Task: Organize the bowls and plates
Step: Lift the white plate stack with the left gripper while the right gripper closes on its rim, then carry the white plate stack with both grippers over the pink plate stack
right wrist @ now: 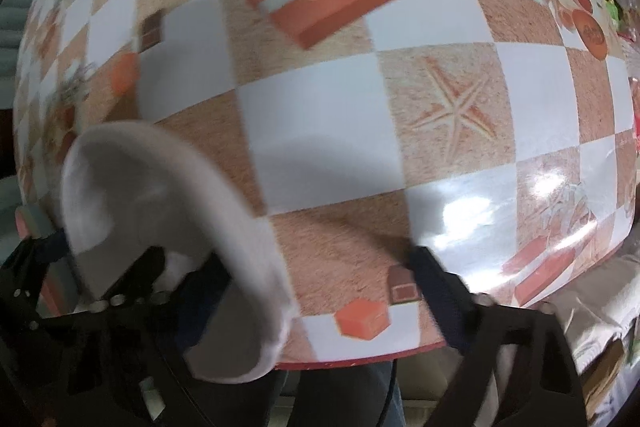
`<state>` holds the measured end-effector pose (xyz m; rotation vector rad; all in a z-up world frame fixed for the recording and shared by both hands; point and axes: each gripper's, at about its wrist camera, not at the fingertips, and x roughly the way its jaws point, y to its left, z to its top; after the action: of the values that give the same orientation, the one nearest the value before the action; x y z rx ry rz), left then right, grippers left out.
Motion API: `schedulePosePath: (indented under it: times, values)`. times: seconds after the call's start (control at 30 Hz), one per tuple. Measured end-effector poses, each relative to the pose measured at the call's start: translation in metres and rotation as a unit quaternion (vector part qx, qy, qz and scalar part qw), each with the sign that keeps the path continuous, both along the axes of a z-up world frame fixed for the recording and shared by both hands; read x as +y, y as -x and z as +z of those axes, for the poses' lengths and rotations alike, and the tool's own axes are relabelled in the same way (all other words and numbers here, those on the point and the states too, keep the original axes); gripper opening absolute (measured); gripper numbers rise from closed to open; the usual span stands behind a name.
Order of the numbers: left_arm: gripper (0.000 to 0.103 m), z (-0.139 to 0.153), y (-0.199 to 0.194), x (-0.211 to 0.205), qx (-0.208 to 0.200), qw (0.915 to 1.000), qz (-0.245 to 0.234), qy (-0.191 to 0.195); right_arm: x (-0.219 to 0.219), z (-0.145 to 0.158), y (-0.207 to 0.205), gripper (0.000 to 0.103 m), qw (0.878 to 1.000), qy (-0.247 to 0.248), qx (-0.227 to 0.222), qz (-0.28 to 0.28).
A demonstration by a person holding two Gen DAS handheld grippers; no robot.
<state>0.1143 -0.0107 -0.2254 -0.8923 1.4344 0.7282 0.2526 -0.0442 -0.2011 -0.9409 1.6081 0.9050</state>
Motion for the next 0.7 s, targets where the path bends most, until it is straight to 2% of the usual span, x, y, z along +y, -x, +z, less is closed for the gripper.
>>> schedulePosePath:
  times: [0.03,0.07,0.1,0.13,0.27,0.7]
  values:
    - [0.075,0.003,-0.002,-0.003,-0.006,1.0000,-0.006,-0.001,0.001,0.004,0.004,0.056,1.000,-0.007,0.007,0.003]
    - [0.064,0.005,-0.005,-0.006,-0.011,0.9999,-0.011,-0.001,0.001,0.007,0.009,0.047,1.000,-0.013,0.017,0.005]
    - [0.046,0.007,-0.007,-0.009,-0.019,0.9997,-0.016,0.000,0.002,0.009,0.013,0.029,0.999,-0.020,0.030,0.005]
    - [0.036,0.008,-0.009,-0.011,-0.032,0.9993,-0.020,0.007,0.003,0.010,0.016,0.030,0.999,-0.021,0.037,0.005]
    - [0.037,0.004,0.001,-0.013,-0.033,0.9993,-0.005,0.016,0.005,0.012,0.025,0.029,0.999,-0.005,0.034,-0.002]
    - [0.039,-0.015,0.092,-0.009,-0.016,0.9981,0.060,0.004,0.032,0.009,0.103,0.029,0.996,0.002,0.038,0.078]
